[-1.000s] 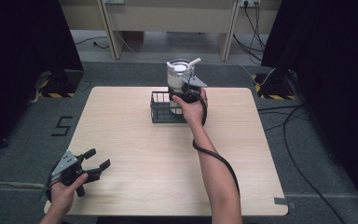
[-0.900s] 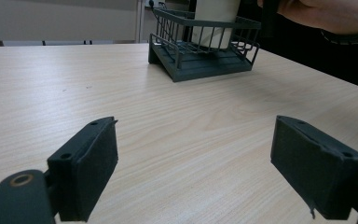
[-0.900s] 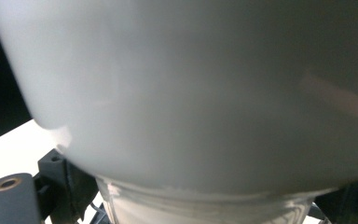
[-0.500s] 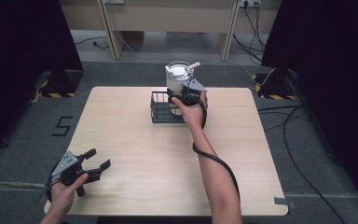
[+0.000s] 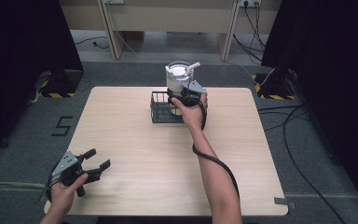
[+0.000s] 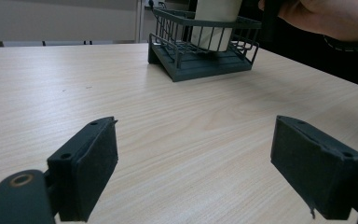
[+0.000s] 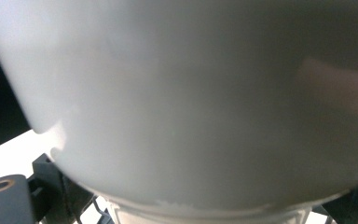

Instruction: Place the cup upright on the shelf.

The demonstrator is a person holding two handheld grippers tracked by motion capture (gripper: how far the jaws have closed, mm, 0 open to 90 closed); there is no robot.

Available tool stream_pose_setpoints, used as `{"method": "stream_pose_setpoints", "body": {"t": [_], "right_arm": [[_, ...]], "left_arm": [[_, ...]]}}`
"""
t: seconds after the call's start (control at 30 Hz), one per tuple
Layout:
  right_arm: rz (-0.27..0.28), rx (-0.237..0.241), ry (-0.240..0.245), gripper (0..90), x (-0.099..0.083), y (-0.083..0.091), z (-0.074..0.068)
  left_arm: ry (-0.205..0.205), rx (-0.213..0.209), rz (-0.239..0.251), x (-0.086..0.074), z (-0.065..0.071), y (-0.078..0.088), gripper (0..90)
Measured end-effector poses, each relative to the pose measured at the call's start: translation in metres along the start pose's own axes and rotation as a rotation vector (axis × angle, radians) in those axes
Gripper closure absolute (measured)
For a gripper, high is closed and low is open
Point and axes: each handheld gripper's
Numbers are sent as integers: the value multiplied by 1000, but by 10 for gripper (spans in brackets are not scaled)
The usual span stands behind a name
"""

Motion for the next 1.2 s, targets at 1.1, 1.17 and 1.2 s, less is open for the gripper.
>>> {"method": "stream_pose_setpoints", "body": {"t": [1.1,1.17,1.2], "right_arm": [[10,-24,8,85,-2,11,-6],[11,-26,8,85,-2,12,-7],[14,-26,10,85,-2,12,-7]], "left_arm": [[-3,-4,-1,0,1,0,142],[-3,-4,-2,0,1,0,141],[-3,-4,-1,0,1,0,142]]}}
Point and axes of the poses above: each handheld gripper's, and its own axes: y roughly backward along the jaws, x roughly out of its top, z roughly to its right, and after that the axes turned 14 degrees about x, right-handed
